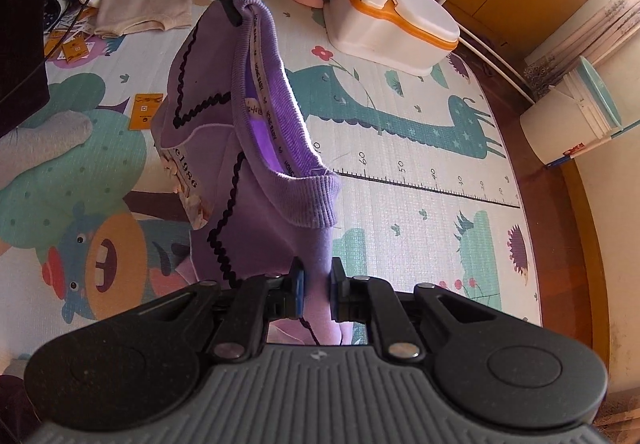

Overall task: Fold clothes
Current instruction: 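Raise and flip the sweatshirt with both tools, laying it face down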

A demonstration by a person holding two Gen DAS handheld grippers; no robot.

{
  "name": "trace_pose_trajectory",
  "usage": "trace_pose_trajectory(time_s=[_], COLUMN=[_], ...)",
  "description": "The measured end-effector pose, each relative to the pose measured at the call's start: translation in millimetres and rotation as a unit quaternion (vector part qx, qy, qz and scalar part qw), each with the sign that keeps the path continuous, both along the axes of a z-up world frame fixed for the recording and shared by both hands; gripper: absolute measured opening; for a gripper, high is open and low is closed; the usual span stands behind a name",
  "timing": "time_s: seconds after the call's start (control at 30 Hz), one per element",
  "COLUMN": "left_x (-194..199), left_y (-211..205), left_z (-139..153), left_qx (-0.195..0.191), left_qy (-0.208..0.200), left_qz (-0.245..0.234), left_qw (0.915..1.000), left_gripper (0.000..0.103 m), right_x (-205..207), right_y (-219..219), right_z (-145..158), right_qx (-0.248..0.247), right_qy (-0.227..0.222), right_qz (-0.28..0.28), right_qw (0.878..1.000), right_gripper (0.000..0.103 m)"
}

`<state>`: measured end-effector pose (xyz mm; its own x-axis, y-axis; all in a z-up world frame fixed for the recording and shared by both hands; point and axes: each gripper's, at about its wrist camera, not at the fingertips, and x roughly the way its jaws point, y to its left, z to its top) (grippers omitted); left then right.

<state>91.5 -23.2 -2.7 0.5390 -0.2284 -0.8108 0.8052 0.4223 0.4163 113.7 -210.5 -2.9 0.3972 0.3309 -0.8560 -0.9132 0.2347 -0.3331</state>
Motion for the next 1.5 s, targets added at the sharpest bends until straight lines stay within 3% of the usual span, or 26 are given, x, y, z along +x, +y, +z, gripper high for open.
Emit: trace_pose_trajectory(time_s=[0.17,0.23,0.3,0.37,0.47,0.57,0.6,0.63,0.67,0.7,0.77,0.8,0.87,0.93,1.0,1.13,1.2,1.33,1.4,1.5], left_x=[56.5,79.8,101.6,120.6,138.5,139.8,140.3,141.3,141.8,142.0,135.9,130.4,113.0,91.9,71.5,79.8,88.3,102.9,107.0,127.2], left_y=[-12.3,-19.9,-28.1,-37.2,-55.1,-66.4,-68.2,-67.0,-64.5,-62.3,-61.2,-61.5,-62.6,-63.6,-65.0,-63.9,-67.3,-76.4,-82.1,-86.6], left_z=[-3.3,-3.6,-1.2,2.5,15.3,19.2,19.4,16.5,10.6,3.4,-31.4,-53.4,-102.5,-142.4,-168.7,-169.4,-165.5,-160.5,-166.8,-168.1], left_qx=[0.023,0.040,0.046,0.048,0.035,0.040,0.043,0.045,0.048,0.052,0.085,0.107,0.159,0.187,0.205,0.174,0.161,0.133,0.130,0.120], left_qy=[-0.024,-0.057,-0.125,-0.212,-0.349,-0.440,-0.459,-0.461,-0.458,-0.453,-0.420,-0.399,-0.357,-0.296,-0.249,-0.155,-0.113,-0.037,-0.005,0.010], left_qz=[0.024,0.039,0.067,0.098,0.135,0.133,0.131,0.126,0.118,0.109,0.065,0.035,-0.032,-0.087,-0.134,-0.110,-0.091,-0.076,-0.076,-0.061], left_qw=[0.9992,0.9968,0.9888,0.9713,0.9266,0.8872,0.8777,0.8771,0.8798,0.8835,0.9013,0.9101,0.9200,0.9328,0.9368,0.9662,0.9763,0.9876,0.9886,0.9909], left_gripper=[0.009,0.009,0.010,0.010,0.010,0.009,0.009,0.009,0.009,0.009,0.009,0.009,0.009,0.009,0.009,0.008,0.008,0.008,0.008,0.008], right_x=[47.8,67.6,83.4,99.0,114.5,116.1,114.6,112.5,110.4,107.2,100.3,93.7,75.4,52.2,26.7,27.3,41.5,62.4,72.9,89.4], right_y=[7.2,8.9,10.4,10.5,9.9,0.6,-2.6,-5.8,-8.9,-11.6,-16.4,-18.4,-21.5,-23.9,-19.7,-18.7,-17.0,-17.5,-9.9,-5.1], right_z=[-11.8,-13.0,-11.3,-4.8,11.3,22.1,19.1,13.9,8.7,-6.5,-43.9,-69.2,-121.1,-168.0,-189.8,-191.6,-179.1,-170.5,-173.7,-175.8], right_qx=[-0.007,-0.004,-0.002,0.006,0.029,0.050,0.048,0.044,0.040,0.025,-0.014,-0.040,-0.092,-0.131,-0.136,-0.104,-0.064,-0.048,-0.070,-0.073], right_qy=[-0.030,-0.051,-0.090,-0.149,-0.260,-0.358,-0.379,-0.398,-0.416,-0.416,-0.405,-0.388,-0.342,-0.287,-0.235,-0.145,-0.065,0.025,0.038,-0.003], right_qz=[-0.051,-0.076,-0.102,-0.139,-0.182,-0.194,-0.188,-0.180,-0.172,-0.156,-0.120,-0.094,-0.039,0.008,0.022,-0.010,-0.046,-0.054,-0.044,-0.061], right_qw=[0.998,0.996,0.991,0.979,0.948,0.912,0.905,0.899,0.892,0.895,0.906,0.916,0.934,0.949,0.962,0.984,0.995,0.997,0.996,0.995], right_gripper=[0.013,0.013,0.012,0.012,0.012,0.012,0.012,0.012,0.012,0.012,0.012,0.012,0.012,0.012,0.012,0.012,0.012,0.012,0.012,0.012])
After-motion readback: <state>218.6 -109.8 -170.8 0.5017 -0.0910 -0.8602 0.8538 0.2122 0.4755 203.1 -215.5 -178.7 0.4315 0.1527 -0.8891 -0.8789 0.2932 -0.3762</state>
